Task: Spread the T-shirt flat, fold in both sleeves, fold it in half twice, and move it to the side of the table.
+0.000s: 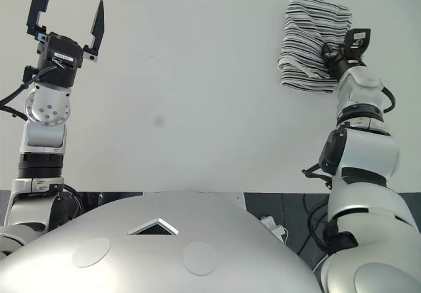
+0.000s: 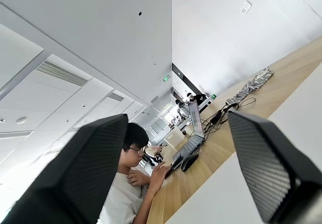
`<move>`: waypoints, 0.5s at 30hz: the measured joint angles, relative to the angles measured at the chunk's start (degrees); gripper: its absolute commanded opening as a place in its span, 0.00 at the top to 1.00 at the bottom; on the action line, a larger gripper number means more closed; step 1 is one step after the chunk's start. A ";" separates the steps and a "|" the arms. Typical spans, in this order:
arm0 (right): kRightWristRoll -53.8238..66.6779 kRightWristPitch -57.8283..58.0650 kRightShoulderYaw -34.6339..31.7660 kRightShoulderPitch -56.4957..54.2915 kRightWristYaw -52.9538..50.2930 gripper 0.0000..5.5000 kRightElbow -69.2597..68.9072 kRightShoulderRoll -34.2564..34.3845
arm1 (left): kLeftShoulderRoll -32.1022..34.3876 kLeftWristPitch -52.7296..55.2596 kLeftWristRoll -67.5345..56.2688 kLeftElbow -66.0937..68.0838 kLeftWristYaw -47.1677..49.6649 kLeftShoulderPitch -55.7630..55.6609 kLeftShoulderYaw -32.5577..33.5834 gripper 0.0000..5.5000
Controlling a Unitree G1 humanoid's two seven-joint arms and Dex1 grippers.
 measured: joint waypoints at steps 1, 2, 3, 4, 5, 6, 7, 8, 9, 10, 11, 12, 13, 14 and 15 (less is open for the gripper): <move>-0.04 -0.04 -0.69 0.38 -0.70 0.63 0.03 -0.38 | 0.00 0.03 0.05 -0.07 0.03 0.21 0.05 0.34; -0.17 -0.23 -1.41 0.98 -1.70 0.63 0.04 -0.88 | 0.00 0.04 0.07 -0.28 0.04 0.40 0.07 0.34; -0.62 -0.34 -1.83 1.33 -2.46 0.63 0.06 -1.31 | 0.01 0.03 0.08 -0.42 0.05 0.45 0.08 0.34; -1.03 -0.51 -1.98 1.58 -3.10 0.63 0.14 -1.72 | 0.01 0.03 0.08 -0.44 0.05 0.45 0.09 0.34; -1.37 -0.92 -1.97 1.65 -3.76 0.63 0.15 -1.76 | 0.03 0.03 0.08 -0.44 0.05 0.45 0.09 0.34; -2.09 -1.69 -1.97 1.66 -4.75 0.63 0.18 -1.76 | 0.03 0.03 0.05 -0.44 0.05 0.45 0.12 0.34; -3.11 -2.64 -1.98 1.67 -6.17 0.63 0.22 -1.74 | 0.02 0.03 -0.01 -0.43 0.05 0.45 0.18 0.34; -3.02 -4.92 -2.64 1.68 -8.36 0.63 0.25 -1.66 | -0.04 0.03 -0.15 -0.35 0.06 0.44 0.22 0.34; -2.09 -9.87 -4.60 1.56 -11.02 0.63 -0.57 -1.45 | -0.64 0.00 -0.55 0.19 0.42 0.43 0.55 0.34; -0.76 -14.39 -6.17 1.27 -12.55 0.63 -2.36 -1.33 | -1.41 0.00 -0.91 0.89 1.05 0.43 0.93 0.34; 0.57 -19.72 -7.77 0.94 -13.41 0.63 -6.42 -0.49 | -2.25 0.01 -1.88 1.81 2.17 0.46 1.58 0.34; 1.62 -23.58 -8.17 0.73 -13.80 0.63 -11.46 1.00 | -2.95 -0.01 -2.66 2.42 3.07 0.33 2.28 0.34; 2.48 -26.58 -7.93 1.35 -13.86 0.63 -18.68 3.90 | -3.65 -0.06 -3.08 3.38 4.20 0.21 3.26 0.34; 3.49 -28.32 -7.11 2.42 -13.80 0.63 -24.82 7.15 | -4.16 -0.04 -3.72 4.14 4.85 -0.02 3.86 0.34; 3.62 -29.39 -5.08 4.71 -13.81 0.63 -31.83 11.14 | -4.77 -0.15 -4.81 4.97 5.77 -0.20 4.42 0.34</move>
